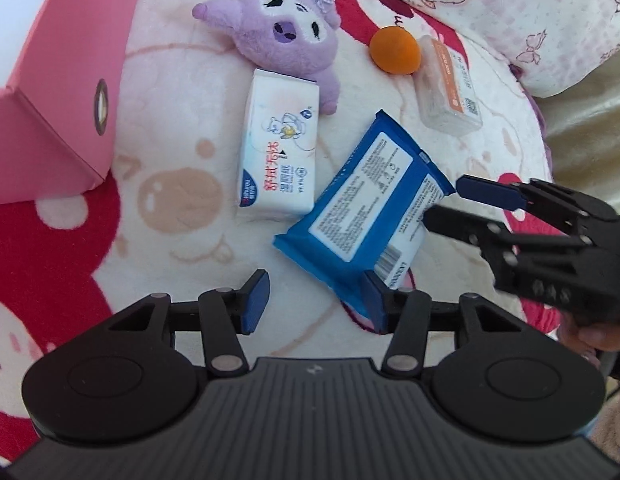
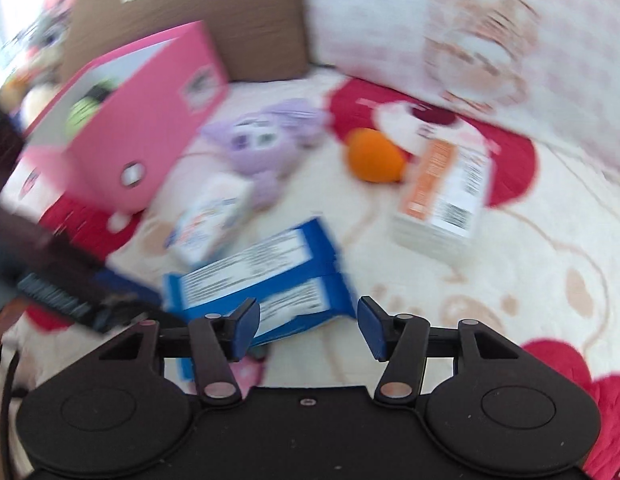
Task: Organize objects
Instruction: 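Close the left gripper on the edge of the blue wet-wipe pack, then lift the blue wet-wipe pack with the left gripper toward the pink box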
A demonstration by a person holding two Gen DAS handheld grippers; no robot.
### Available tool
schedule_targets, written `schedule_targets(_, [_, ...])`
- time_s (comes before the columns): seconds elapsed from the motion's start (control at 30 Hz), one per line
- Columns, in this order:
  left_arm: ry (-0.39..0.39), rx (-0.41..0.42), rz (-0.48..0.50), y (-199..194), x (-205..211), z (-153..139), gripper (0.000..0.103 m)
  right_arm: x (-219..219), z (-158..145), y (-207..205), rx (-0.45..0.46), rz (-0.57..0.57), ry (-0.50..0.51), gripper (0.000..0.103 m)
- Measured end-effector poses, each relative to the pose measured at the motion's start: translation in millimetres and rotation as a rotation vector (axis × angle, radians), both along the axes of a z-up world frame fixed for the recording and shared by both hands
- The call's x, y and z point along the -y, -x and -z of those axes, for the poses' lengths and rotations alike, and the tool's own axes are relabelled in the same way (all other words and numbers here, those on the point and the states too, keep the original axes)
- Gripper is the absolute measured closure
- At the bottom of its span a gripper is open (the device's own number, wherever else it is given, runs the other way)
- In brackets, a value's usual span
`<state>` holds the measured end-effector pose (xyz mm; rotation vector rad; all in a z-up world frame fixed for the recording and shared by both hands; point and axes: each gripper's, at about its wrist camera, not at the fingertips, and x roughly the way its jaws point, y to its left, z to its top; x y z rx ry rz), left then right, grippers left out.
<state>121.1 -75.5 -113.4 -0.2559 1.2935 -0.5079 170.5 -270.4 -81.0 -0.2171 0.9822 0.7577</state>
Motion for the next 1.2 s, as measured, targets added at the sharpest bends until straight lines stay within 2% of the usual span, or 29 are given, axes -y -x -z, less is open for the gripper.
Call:
schedule_targets(0.07, [0.016,0.008,0.001,1,2,1,0.060,5,5,-9,-0.029,0.042,-0.044,0.039])
schedule_targets(0.17, [0.032,0.018,0.011,3,7,2,0.075,9,10,-16,-0.072,0.065,-0.106,0.039])
schedule_targets(0.2, [0.036,0.019,0.013,4,8,3,0.077,9,11,-16,-0.084,0.056,-0.119,0.040])
schedule_targets(0.27, [0.030,0.030,0.014,5,10,2,0.080,7,10,-15,-0.102,0.027,-0.123,0.052])
schedule_targets(0.33, [0.026,0.037,0.020,7,11,0,0.085,7,6,-11,-0.095,0.005,-0.131,0.057])
schedule_targets(0.43, [0.021,0.030,0.027,7,11,-2,0.086,11,-7,-7,-0.128,-0.062,-0.157,0.057])
schedule_targets(0.6, [0.031,0.002,0.014,2,6,-2,0.085,10,-13,2,-0.144,-0.154,-0.097,0.057])
schedule_targets(0.77, [0.034,-0.010,0.002,-2,8,2,0.083,9,3,-8,-0.159,-0.088,-0.046,0.056])
schedule_targets(0.83, [0.018,0.002,0.007,-1,11,3,0.083,12,10,-14,-0.173,-0.049,-0.070,0.049])
schedule_targets(0.9, [0.008,0.011,0.009,0,13,3,0.083,14,18,-19,-0.217,-0.027,-0.097,0.049])
schedule_targets(0.97, [0.004,0.014,0.001,1,14,3,0.083,16,22,-20,-0.263,-0.017,-0.126,0.056])
schedule_targets(1.2, [0.006,0.043,0.012,5,16,-2,0.085,3,10,2,-0.170,-0.087,-0.022,0.060])
